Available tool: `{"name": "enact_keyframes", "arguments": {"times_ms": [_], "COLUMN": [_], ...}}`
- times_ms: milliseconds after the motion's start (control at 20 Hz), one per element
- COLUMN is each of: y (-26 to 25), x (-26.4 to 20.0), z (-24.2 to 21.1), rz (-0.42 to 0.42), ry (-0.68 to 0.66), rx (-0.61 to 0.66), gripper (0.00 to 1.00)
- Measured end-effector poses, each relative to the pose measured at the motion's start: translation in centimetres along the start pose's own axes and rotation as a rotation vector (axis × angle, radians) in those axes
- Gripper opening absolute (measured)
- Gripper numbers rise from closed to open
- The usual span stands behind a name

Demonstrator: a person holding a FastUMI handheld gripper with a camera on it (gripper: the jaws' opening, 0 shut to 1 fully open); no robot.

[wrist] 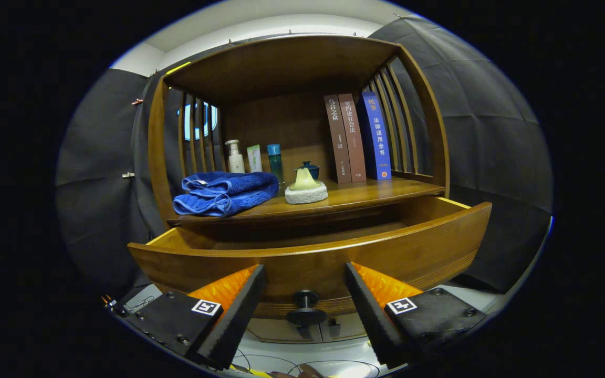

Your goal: Pull open the drawer, take out the items inside it, and place them on the countertop above the cabinet.

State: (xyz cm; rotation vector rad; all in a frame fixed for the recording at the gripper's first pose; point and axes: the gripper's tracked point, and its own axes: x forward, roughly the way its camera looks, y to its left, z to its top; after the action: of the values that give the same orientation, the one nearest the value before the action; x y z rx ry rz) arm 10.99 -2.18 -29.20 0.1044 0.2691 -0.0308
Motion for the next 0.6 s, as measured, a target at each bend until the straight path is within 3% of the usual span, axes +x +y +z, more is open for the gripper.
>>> {"name": "enact_keyframes", "arguments": {"times_ms": [600], "y": [-0.1], "x": [6.1], "z": [0.5], "rz": [-0.005], "ry": [0.015], "rx": [-0.004], "gripper": [0.99]}}
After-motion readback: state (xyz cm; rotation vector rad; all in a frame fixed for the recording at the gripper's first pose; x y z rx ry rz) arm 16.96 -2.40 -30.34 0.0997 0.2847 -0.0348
